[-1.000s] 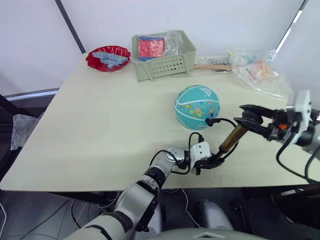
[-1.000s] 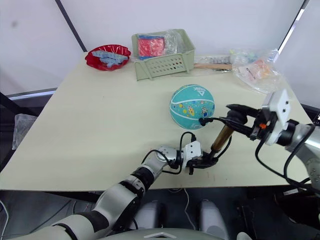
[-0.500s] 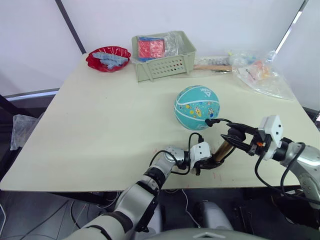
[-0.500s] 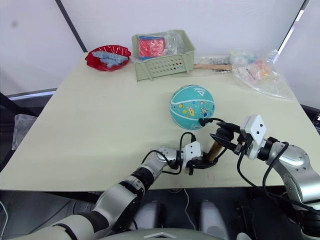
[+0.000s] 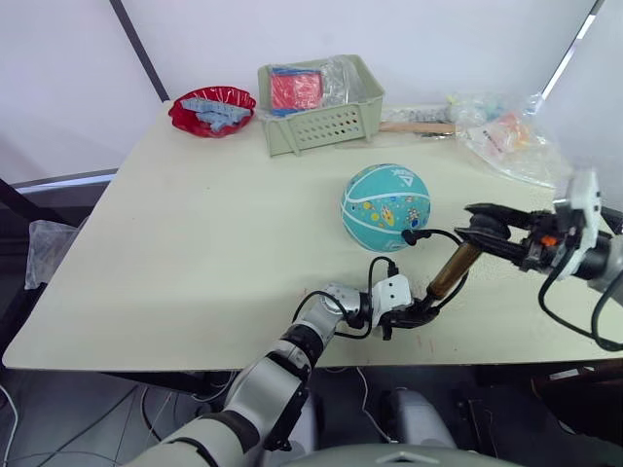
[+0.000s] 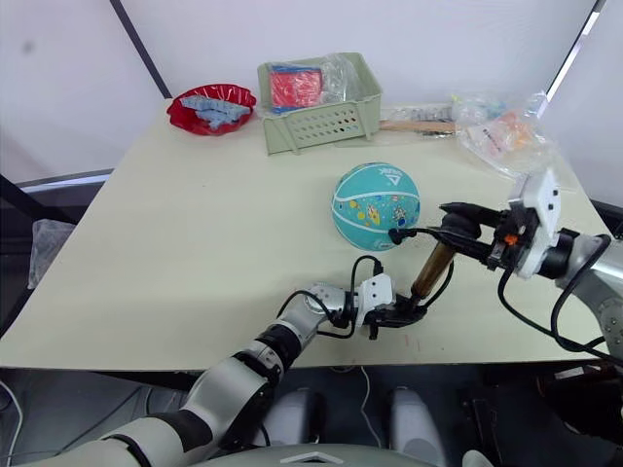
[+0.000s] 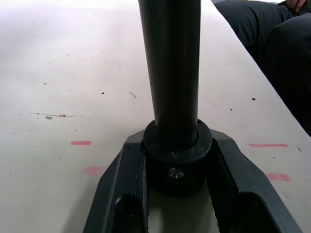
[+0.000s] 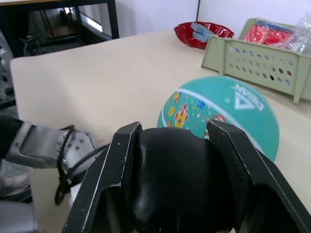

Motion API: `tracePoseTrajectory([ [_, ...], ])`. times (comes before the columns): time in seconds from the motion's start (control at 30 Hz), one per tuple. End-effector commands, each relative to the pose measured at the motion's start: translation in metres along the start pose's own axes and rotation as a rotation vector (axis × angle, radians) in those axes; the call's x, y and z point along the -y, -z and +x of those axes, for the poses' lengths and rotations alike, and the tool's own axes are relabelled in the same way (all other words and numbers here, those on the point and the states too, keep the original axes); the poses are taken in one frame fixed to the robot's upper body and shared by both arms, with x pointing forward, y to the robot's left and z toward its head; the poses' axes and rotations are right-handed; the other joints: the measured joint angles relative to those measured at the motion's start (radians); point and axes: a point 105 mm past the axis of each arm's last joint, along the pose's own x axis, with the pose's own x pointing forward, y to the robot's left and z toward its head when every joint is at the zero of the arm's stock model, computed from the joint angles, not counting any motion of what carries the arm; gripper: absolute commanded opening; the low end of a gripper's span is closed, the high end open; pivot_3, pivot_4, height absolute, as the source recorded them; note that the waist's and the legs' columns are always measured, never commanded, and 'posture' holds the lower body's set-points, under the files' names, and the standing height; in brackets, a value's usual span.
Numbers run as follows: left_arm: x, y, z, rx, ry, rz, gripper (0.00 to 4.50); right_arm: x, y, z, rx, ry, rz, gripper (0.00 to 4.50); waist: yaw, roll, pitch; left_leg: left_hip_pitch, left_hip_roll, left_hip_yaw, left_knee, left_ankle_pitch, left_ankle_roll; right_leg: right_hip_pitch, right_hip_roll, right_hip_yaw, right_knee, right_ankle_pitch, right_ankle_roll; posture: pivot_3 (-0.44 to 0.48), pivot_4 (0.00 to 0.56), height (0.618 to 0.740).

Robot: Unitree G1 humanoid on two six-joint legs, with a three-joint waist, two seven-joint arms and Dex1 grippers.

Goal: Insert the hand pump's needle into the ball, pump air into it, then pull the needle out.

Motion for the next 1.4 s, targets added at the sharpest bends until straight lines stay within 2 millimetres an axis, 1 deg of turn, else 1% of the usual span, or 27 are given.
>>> tracePoseTrajectory([
  [0.03, 0.018, 0.045, -0.012, -0.142, 0.019, -0.116, 1.15, 0.007, -0.051, -0.017, 0.114, 0.032, -0.111, 1.63, 0.001, -0.001, 0.001, 0.0, 0.0, 0.0, 0.0, 0.0, 0.0, 0.0, 0.0, -0.001, 0.0, 0.0, 0.0, 0.0, 0.15, 0.735],
  [0.2, 0.018, 0.045, -0.011, -0.14, 0.019, -0.115, 1.15, 0.008, -0.071, -0.023, 0.144, 0.03, -0.125, 1.63, 0.0, -0.001, 0.001, 0.0, 0.0, 0.0, 0.0, 0.0, 0.0, 0.0, 0.0, 0.0, 0.0, 0.0, 0.0, 0.0, 0.15, 0.735],
  [0.27, 0.018, 0.044, -0.011, -0.14, 0.02, -0.114, 1.15, 0.007, -0.072, -0.022, 0.136, 0.023, -0.124, 1.63, 0.001, -0.001, 0.001, 0.0, 0.0, 0.0, 0.0, 0.0, 0.0, 0.0, 0.0, 0.0, 0.0, 0.0, 0.0, 0.0, 0.15, 0.735],
  [0.33, 0.019, 0.044, -0.011, -0.139, 0.021, -0.113, 1.15, 0.004, -0.065, -0.019, 0.116, 0.01, -0.108, 1.63, 0.001, -0.001, 0.001, 0.0, 0.0, 0.0, 0.0, 0.0, 0.0, 0.0, 0.0, 0.0, 0.0, 0.0, 0.0, 0.0, 0.15, 0.735],
  [0.53, 0.018, 0.043, -0.01, -0.138, 0.021, -0.111, 1.15, -0.004, -0.021, -0.009, 0.008, -0.024, -0.043, 1.63, 0.001, -0.002, 0.0, 0.0, 0.0, 0.0, 0.0, 0.0, 0.0, 0.0, 0.0, 0.0, 0.0, 0.0, 0.0, 0.0, 0.15, 0.735],
  [0.73, 0.017, 0.043, -0.011, -0.139, 0.018, -0.111, 1.15, -0.01, 0.016, 0.001, -0.034, -0.032, 0.002, 1.63, -0.001, -0.004, -0.003, 0.002, 0.001, -0.001, 0.0, 0.0, 0.0, 0.001, 0.001, 0.0, 0.0, -0.002, 0.002, 0.0, 0.15, 0.735],
  [0.93, 0.017, 0.044, -0.013, -0.14, 0.013, -0.114, 1.15, -0.023, 0.064, 0.009, -0.113, -0.046, 0.035, 1.63, -0.002, -0.007, -0.007, 0.002, 0.001, -0.001, 0.0, 0.0, 0.0, 0.001, 0.001, -0.001, 0.0, -0.002, 0.002, 0.0, 0.15, 0.735],
  [1.0, 0.016, 0.045, -0.013, -0.14, 0.012, -0.115, 1.15, -0.025, 0.077, 0.01, -0.134, -0.042, 0.031, 1.63, -0.002, -0.008, -0.008, 0.002, 0.001, -0.001, 0.0, 0.0, 0.0, 0.001, 0.001, -0.001, 0.0, -0.002, 0.002, 0.0, 0.15, 0.735],
  [1.1, 0.016, 0.045, -0.013, -0.141, 0.01, -0.115, 1.15, -0.028, 0.092, 0.014, -0.153, -0.04, 0.023, 1.63, -0.003, -0.008, -0.009, 0.003, 0.001, -0.001, 0.0, 0.0, 0.0, 0.001, 0.001, 0.0, 0.0, -0.002, 0.002, 0.0, 0.15, 0.735],
  [1.17, 0.016, 0.045, -0.014, -0.141, 0.009, -0.115, 1.15, -0.035, 0.105, 0.017, -0.172, -0.049, 0.023, 1.63, -0.002, -0.009, -0.011, 0.003, 0.001, -0.001, 0.0, 0.0, 0.0, 0.001, 0.001, -0.001, 0.0, -0.002, 0.002, 0.0, 0.15, 0.735],
  [1.23, 0.016, 0.045, -0.014, -0.141, 0.007, -0.115, 1.15, -0.039, 0.114, 0.02, -0.179, -0.05, 0.026, 1.63, -0.002, -0.009, -0.011, 0.003, 0.001, 0.0, 0.0, 0.0, 0.0, 0.002, 0.002, -0.001, 0.0, -0.002, 0.002, 0.0, 0.15, 0.735],
  [1.3, 0.015, 0.045, -0.014, -0.142, 0.005, -0.115, 1.15, -0.043, 0.118, 0.02, -0.185, -0.057, 0.023, 1.63, -0.003, -0.009, -0.012, 0.003, 0.001, -0.001, 0.0, 0.0, 0.0, 0.002, 0.002, -0.001, 0.0, -0.002, 0.002, 0.0, 0.15, 0.735],
  [1.4, 0.015, 0.045, -0.015, -0.143, 0.006, -0.115, 1.15, -0.042, 0.116, 0.022, -0.17, -0.055, 0.013, 1.63, -0.003, -0.009, -0.013, 0.003, 0.001, -0.001, 0.0, 0.0, 0.0, 0.002, 0.002, 0.0, 0.0, -0.002, 0.002, 0.0, 0.15, 0.735],
])
